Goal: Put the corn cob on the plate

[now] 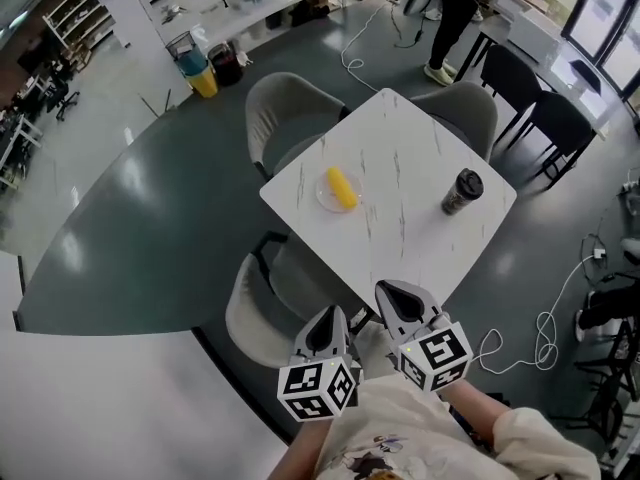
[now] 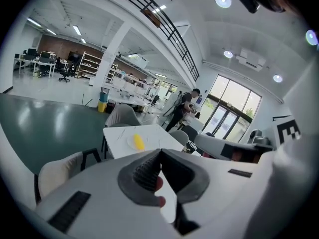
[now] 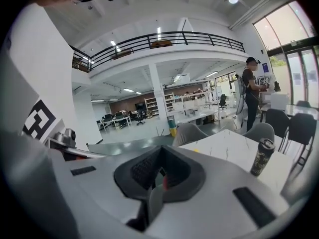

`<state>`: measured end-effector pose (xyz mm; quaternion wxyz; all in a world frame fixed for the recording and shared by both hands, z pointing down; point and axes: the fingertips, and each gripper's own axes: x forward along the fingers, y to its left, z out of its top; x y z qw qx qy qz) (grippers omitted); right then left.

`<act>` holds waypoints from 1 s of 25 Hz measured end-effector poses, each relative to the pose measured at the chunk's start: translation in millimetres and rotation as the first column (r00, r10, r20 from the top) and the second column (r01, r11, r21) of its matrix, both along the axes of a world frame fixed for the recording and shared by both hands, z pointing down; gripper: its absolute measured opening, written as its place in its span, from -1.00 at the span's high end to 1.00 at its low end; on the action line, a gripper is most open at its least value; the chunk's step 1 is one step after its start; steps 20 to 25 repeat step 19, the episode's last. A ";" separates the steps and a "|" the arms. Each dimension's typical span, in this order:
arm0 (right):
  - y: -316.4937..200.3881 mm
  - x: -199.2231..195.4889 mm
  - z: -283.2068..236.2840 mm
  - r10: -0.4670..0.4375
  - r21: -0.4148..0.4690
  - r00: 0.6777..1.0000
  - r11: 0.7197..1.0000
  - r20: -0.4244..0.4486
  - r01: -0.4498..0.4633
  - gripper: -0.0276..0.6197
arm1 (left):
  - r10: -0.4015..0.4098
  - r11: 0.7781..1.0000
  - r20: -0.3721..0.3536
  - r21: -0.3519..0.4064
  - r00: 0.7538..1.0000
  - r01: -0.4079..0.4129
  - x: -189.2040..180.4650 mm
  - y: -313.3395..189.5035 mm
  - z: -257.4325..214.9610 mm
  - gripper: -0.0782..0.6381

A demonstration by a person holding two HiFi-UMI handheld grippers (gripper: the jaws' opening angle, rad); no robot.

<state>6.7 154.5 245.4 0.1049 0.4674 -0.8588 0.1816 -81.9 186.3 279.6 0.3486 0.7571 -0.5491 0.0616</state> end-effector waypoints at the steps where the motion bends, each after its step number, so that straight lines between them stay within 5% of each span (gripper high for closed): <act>1: 8.7 -2.0 -5.0 -0.001 0.011 1.000 1.000 0.001 0.001 0.90 | 0.000 1.000 0.001 0.003 1.000 0.000 -1.0 8.1 -2.2 0.76; 11: 88.3 2.1 -24.5 0.025 0.069 0.999 0.997 0.030 -0.027 0.90 | 0.016 0.996 0.073 0.084 0.997 -0.022 0.1 81.0 -21.0 0.76; 25: 137.4 21.3 -9.9 0.080 0.019 0.996 0.997 0.026 -0.080 0.90 | 0.029 0.998 0.046 0.056 0.999 -0.032 8.5 130.7 -14.6 0.76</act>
